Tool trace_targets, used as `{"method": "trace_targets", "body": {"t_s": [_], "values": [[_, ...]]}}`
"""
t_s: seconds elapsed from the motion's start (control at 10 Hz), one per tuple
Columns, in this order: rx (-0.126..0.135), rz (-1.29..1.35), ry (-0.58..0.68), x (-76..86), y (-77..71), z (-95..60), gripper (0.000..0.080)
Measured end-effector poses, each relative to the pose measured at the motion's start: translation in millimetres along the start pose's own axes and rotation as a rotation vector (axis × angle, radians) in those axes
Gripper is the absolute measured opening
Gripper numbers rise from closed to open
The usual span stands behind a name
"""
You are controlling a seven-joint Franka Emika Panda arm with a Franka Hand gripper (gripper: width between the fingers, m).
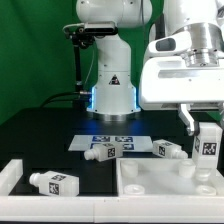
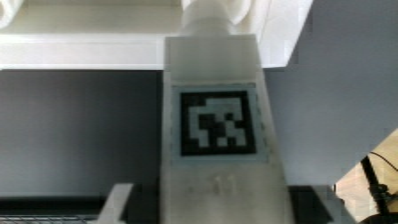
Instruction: Assemble one leg
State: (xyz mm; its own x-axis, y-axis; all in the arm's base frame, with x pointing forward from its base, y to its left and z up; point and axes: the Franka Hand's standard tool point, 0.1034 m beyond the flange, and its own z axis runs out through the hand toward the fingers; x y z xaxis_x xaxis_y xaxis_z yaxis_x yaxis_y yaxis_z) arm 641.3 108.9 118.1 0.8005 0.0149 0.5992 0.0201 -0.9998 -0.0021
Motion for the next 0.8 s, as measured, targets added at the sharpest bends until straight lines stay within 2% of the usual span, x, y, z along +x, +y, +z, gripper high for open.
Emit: {"method": "trace_targets", "body": {"t_s": [0.8], "values": [[-0.001, -0.008, -0.012, -16.0, -6.5, 13.3, 0.0287]]}}
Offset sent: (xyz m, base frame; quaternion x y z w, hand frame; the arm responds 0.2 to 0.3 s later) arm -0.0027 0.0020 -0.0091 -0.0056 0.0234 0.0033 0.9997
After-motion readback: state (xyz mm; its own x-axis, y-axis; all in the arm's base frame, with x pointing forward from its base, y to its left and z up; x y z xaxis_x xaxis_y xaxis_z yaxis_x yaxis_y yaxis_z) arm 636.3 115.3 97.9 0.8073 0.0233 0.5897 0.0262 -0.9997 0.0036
